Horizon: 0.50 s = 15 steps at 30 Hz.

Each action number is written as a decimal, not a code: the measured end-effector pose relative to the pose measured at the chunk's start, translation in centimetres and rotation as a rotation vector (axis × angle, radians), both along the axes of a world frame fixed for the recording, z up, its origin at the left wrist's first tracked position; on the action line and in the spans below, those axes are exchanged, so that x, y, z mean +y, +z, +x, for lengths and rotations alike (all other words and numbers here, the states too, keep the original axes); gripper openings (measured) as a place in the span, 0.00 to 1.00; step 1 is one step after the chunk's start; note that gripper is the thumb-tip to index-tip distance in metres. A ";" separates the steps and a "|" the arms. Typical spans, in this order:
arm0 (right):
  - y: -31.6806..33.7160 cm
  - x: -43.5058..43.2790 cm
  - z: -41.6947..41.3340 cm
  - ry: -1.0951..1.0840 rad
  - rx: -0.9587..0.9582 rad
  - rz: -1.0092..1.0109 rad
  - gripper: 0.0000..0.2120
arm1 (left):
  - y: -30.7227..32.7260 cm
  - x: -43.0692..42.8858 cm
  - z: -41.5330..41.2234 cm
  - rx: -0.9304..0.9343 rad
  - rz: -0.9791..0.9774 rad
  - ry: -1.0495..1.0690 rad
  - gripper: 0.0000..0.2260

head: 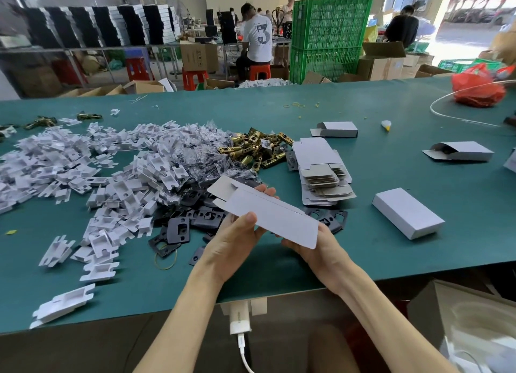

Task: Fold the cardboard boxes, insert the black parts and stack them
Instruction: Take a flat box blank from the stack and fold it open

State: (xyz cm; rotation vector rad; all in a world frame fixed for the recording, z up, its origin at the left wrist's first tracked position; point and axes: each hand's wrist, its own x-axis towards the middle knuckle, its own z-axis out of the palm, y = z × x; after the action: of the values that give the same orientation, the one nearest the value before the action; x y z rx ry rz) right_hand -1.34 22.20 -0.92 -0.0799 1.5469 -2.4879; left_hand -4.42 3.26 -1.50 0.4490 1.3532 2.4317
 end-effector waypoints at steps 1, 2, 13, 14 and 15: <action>0.0 -0.1 0.0 -0.008 -0.005 0.015 0.14 | 0.0 0.1 0.0 -0.002 -0.008 -0.005 0.46; -0.1 -0.1 0.0 -0.019 -0.008 0.033 0.13 | 0.0 0.2 0.0 -0.005 -0.015 -0.004 0.46; -0.8 -0.5 0.1 -0.074 0.126 0.113 0.24 | 0.2 1.1 0.2 -0.095 -0.028 0.127 0.46; -0.8 -0.5 0.1 -0.071 0.131 0.110 0.21 | 0.1 1.1 0.2 -0.127 -0.005 0.163 0.47; -0.7 -0.5 0.1 -0.071 0.126 0.106 0.17 | 0.1 1.0 0.1 -0.152 0.023 0.188 0.47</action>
State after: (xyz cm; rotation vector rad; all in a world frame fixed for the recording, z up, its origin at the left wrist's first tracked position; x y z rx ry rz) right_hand -1.27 21.68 -1.65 -0.1709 1.7583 -2.4916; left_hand -4.27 4.22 -1.43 0.1434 1.3583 2.5740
